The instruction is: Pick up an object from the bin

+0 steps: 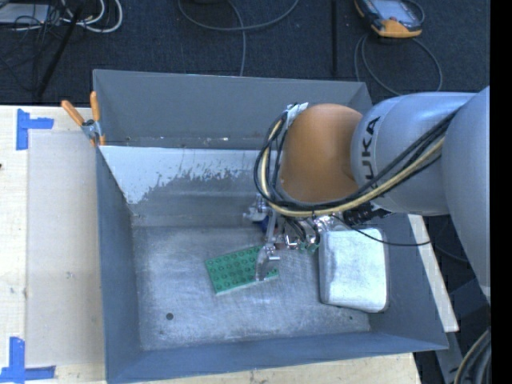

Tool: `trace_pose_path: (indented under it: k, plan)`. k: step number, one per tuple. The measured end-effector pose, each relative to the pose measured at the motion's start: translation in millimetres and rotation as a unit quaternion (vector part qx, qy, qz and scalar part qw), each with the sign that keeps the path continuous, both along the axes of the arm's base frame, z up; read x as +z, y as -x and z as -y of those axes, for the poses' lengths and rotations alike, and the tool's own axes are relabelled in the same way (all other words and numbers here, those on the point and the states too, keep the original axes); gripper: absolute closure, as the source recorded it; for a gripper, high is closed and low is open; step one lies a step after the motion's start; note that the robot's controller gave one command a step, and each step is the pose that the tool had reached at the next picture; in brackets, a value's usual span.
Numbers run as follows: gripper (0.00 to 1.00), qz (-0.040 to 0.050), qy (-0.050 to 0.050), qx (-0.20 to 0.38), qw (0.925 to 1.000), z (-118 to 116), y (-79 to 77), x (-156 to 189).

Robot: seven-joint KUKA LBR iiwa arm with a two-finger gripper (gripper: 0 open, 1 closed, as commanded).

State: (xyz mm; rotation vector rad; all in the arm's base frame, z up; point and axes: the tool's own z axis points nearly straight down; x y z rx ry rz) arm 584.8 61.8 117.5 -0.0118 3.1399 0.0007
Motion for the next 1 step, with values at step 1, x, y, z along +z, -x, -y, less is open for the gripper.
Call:
trace_pose_path:
  k: [1]
  plan:
    - [0.0, -0.0033, -0.001, -0.045, 0.999, 6.2, -4.1, -42.5]
